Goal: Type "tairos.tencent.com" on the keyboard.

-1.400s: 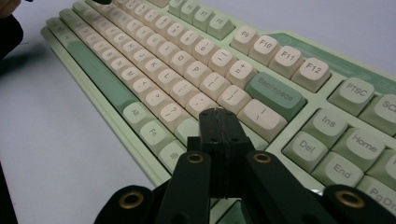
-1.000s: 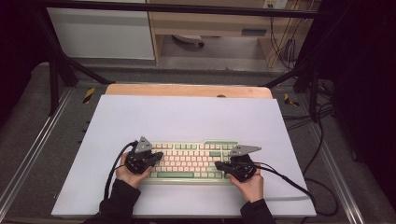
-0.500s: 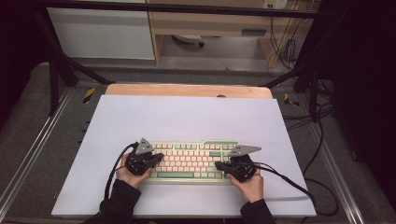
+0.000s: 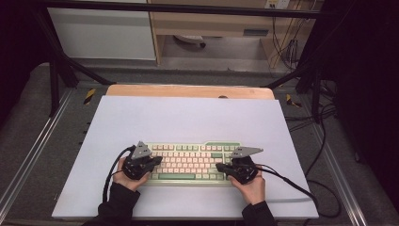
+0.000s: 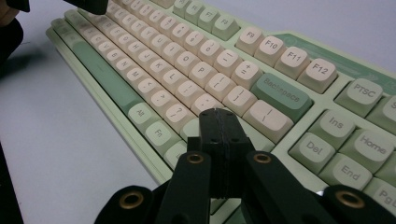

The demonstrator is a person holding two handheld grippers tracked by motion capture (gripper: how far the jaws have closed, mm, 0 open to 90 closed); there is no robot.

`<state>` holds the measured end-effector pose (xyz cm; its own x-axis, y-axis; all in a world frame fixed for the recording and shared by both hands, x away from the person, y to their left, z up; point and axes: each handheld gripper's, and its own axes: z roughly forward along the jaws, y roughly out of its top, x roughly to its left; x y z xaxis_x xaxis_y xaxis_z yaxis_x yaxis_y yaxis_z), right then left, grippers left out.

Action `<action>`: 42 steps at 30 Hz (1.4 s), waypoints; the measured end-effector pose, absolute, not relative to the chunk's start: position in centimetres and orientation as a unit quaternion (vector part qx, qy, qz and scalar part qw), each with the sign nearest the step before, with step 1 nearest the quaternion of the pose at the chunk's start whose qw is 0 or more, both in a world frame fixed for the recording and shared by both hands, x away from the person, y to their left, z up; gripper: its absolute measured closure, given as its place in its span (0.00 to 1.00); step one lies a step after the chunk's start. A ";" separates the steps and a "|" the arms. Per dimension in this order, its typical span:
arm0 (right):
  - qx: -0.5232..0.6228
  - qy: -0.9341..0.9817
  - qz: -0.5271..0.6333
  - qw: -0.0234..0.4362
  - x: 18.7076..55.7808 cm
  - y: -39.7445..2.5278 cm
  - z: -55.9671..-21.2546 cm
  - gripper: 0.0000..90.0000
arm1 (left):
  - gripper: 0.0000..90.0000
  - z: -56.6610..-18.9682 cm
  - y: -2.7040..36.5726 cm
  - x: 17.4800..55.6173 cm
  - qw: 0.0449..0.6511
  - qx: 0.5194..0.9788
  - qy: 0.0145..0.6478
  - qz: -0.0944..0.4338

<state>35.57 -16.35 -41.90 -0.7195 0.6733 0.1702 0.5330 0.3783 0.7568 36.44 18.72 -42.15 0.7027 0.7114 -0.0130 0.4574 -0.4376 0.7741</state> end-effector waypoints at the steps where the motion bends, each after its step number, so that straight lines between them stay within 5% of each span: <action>1: 0.365 0.826 0.422 0.083 35.6 -16.3 -41.9 1.00 | 1.00 -42.1 18.8 36.4 0.398 0.833 0.349 0.159; 42: 0.325 0.844 0.423 0.054 35.9 -9.1 -41.7 1.00 | 1.00 -41.7 20.4 35.7 0.412 0.824 0.355 0.157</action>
